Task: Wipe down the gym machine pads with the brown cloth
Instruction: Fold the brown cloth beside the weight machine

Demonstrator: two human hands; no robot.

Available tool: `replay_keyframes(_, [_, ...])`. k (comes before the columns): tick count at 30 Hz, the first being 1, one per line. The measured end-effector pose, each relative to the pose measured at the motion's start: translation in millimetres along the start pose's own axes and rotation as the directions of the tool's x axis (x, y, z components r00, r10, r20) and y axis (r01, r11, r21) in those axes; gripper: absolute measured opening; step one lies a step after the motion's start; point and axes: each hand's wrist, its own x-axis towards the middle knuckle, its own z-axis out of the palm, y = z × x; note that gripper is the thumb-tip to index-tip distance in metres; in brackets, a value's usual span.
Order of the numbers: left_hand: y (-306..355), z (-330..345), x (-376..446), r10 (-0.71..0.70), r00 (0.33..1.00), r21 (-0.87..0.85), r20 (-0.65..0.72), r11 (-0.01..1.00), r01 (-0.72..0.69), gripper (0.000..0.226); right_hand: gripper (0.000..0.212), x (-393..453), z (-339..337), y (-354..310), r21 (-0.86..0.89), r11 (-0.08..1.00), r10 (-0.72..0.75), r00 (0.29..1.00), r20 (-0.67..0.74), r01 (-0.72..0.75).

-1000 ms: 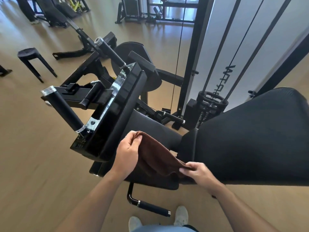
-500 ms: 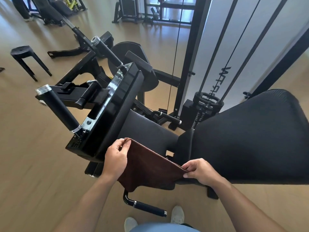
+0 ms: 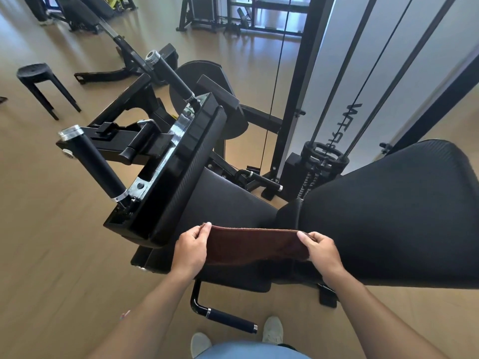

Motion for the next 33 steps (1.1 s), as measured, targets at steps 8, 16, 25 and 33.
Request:
replay_keyframes(8, [-3,30,-9,-0.113,0.989,-0.1,0.096,0.987,0.123,0.041,0.023,-16,37,-21,0.183,0.97,0.184,0.976,-0.118,-0.16])
replay_keyframes(16, [7,58,-40,0.104,0.97,-0.193,0.222,0.979,-0.061,0.029,0.012,-68,89,-43,0.21,0.977,0.009,0.998,0.065,-0.022])
replay_keyframes(25, [11,53,-52,0.31,0.948,-0.057,0.064,0.95,-0.307,0.028,0.016,-77,99,-57,0.224,0.974,-0.042,0.999,0.033,0.033])
replay_keyframes(33, [13,49,-49,0.406,0.912,0.038,0.067,0.912,-0.409,0.028,0.011,-85,97,-71,0.231,0.967,-0.129,0.988,0.08,0.107])
